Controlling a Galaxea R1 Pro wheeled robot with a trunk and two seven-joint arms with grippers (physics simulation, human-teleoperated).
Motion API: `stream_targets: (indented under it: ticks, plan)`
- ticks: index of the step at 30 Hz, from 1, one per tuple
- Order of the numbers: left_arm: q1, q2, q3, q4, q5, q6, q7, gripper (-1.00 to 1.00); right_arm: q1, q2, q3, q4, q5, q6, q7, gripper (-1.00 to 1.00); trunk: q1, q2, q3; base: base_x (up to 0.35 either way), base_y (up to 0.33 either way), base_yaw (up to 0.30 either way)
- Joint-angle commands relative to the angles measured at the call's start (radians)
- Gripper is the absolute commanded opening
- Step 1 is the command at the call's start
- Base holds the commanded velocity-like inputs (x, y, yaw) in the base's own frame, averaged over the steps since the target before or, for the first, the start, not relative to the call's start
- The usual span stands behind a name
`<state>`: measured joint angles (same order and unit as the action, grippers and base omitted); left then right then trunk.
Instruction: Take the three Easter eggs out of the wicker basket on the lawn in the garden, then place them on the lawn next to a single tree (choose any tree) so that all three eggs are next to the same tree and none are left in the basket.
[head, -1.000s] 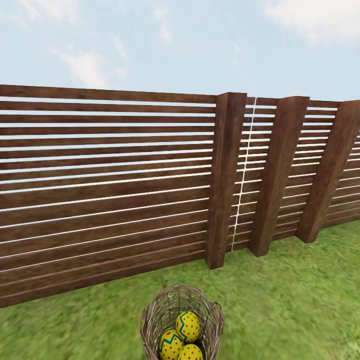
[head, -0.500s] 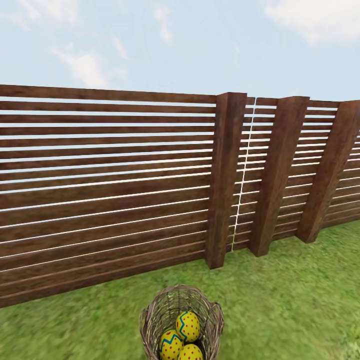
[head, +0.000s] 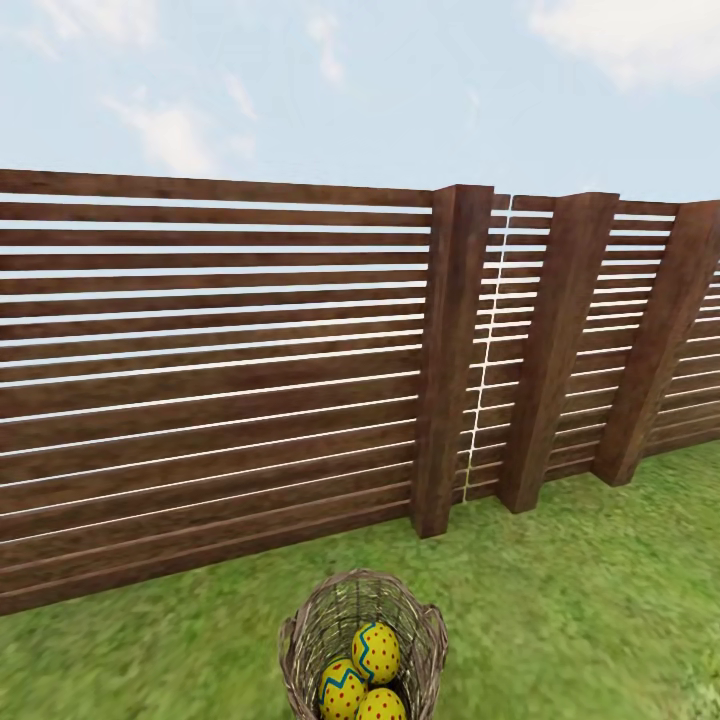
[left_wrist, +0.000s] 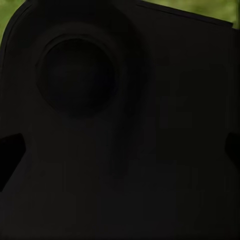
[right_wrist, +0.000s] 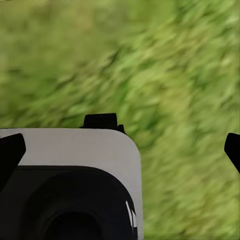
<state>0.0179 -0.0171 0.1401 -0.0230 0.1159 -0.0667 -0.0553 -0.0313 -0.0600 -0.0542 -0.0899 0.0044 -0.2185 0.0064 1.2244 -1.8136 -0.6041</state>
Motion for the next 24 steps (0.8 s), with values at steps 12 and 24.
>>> stream_targets:
  ticks: [12,24]
  plan:
    - [0.001,-0.016,0.005,-0.005,0.012,0.000,-0.001,1.00,-0.001,0.010,-0.007,-0.014,-0.005,-0.004,0.000,1.00,0.000,0.000,-0.001,0.000,0.000,0.000]
    - [-0.001,0.012,0.008,-0.160,0.014,0.003,0.015,1.00,-0.005,0.000,-0.010,-0.160,-0.004,0.030,-0.067,1.00,0.000,0.000,-0.001,0.000,0.000,0.000]
